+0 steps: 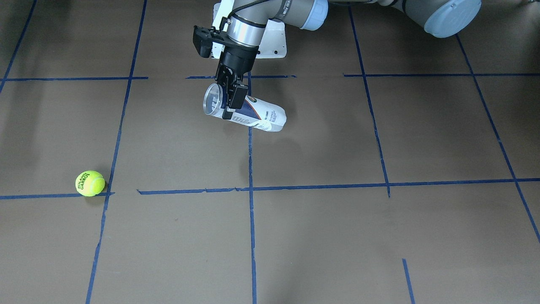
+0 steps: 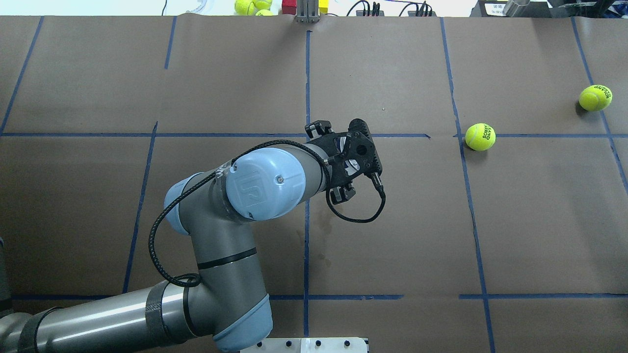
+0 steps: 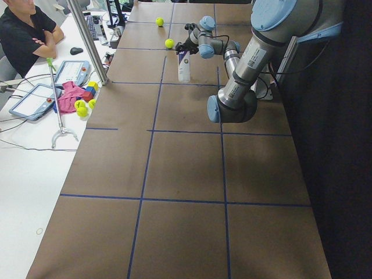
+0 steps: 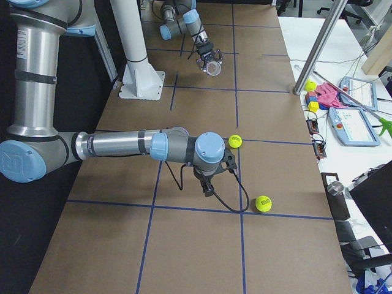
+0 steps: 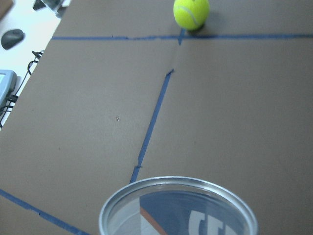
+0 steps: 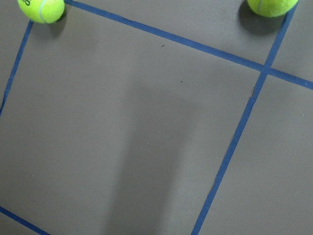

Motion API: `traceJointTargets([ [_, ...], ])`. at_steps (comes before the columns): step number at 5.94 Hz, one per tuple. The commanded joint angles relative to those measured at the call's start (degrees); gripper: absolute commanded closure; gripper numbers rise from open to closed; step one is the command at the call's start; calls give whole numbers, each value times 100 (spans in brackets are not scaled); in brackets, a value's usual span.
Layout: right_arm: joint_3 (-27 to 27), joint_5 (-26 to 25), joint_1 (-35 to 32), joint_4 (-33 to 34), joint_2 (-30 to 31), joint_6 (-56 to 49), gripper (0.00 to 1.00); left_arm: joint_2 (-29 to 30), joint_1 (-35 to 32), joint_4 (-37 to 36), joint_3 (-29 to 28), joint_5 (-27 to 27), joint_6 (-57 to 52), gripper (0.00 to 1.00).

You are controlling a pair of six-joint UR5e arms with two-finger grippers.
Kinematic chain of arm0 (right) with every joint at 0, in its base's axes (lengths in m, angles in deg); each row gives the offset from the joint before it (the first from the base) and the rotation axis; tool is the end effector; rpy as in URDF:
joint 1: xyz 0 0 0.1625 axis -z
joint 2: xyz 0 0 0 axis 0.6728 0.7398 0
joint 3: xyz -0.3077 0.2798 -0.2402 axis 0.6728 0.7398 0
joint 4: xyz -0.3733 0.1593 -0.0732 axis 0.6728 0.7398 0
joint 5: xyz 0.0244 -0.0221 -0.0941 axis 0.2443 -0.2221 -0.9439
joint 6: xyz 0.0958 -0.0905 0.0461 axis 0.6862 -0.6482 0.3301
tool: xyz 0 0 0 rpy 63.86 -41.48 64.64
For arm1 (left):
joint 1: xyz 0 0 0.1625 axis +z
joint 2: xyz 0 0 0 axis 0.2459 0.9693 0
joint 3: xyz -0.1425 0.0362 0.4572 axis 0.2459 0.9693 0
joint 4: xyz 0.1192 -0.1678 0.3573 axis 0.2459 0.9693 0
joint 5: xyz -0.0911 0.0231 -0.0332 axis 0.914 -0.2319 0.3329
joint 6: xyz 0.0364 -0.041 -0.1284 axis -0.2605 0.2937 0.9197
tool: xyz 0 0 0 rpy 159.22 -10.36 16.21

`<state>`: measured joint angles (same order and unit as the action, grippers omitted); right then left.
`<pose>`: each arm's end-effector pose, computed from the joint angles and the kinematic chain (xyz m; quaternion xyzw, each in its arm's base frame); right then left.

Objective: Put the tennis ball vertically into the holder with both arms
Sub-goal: 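Swing the upright can with the left gripper toward the table center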

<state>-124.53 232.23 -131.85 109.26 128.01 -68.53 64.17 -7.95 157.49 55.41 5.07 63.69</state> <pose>0.0182 -0.4148 0.6777 0.0663 -0.4439 -0.1784 0.8756 0.6254 -0.4191 0.1136 0.5359 0.3265 0.3728 0.6836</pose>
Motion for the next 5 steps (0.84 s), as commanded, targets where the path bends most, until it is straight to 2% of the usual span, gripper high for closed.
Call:
traceJointTargets([
  [1,-66,0,0,-311,-149,15,0,-116,4,1749,-59,3,872,25],
  [2,-128,9,0,-401,-176,372,0,-239,-5,2479,-77,3,980,24],
  [3,-111,9,0,-785,-220,828,0,-518,-66,3261,-147,168,972,24],
  [5,-85,-26,114,-1917,-220,2311,0,-697,-145,5517,-1188,355,981,23],
])
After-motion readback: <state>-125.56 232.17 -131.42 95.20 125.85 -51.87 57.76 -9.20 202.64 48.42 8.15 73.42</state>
